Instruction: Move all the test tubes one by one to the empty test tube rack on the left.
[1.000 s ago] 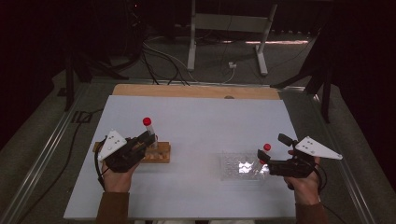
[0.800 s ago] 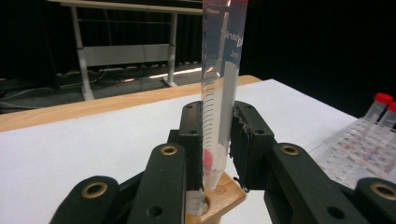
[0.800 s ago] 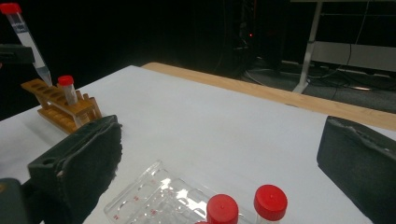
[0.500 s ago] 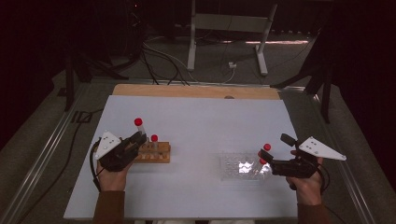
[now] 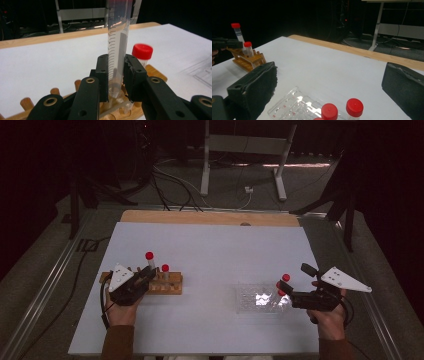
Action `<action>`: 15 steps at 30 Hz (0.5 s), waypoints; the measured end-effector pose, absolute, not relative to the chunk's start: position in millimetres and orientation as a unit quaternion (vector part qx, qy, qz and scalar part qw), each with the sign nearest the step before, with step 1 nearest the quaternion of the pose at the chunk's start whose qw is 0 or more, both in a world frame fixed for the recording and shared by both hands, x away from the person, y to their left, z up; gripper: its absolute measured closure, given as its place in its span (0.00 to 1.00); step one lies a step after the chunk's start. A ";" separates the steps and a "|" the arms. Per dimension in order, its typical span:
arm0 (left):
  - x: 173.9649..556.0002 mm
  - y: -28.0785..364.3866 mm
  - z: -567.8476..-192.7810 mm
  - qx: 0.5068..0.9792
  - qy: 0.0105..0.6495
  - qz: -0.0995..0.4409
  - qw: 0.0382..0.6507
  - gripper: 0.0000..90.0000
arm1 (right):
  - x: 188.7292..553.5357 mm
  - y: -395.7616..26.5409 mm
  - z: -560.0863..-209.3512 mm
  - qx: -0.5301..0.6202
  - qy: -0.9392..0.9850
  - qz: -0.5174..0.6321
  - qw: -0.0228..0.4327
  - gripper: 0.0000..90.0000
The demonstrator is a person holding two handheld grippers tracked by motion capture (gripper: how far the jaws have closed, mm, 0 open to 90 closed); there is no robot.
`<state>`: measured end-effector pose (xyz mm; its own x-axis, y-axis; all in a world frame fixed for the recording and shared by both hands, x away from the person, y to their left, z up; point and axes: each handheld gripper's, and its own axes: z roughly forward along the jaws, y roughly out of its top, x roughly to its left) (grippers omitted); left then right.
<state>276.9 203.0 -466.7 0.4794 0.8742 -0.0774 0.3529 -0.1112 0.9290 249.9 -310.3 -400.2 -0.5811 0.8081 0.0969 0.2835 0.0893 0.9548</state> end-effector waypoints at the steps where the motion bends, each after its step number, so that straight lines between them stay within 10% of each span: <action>1: 276.7 202.3 -467.8 0.701 0.439 0.259 0.500 0.84 | 249.9 -310.5 -400.1 0.391 0.698 0.550 0.239 0.00; 15: 275.0 198.9 -477.7 0.713 0.442 0.256 0.481 0.84 | 248.9 -311.7 -399.7 0.390 0.697 0.553 0.238 0.00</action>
<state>275.0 198.9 -477.7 0.4788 0.8759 -0.0600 0.3839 -0.1474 0.9115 248.9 -311.7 -399.7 -0.5820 0.8071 0.0995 0.2804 0.0843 0.9562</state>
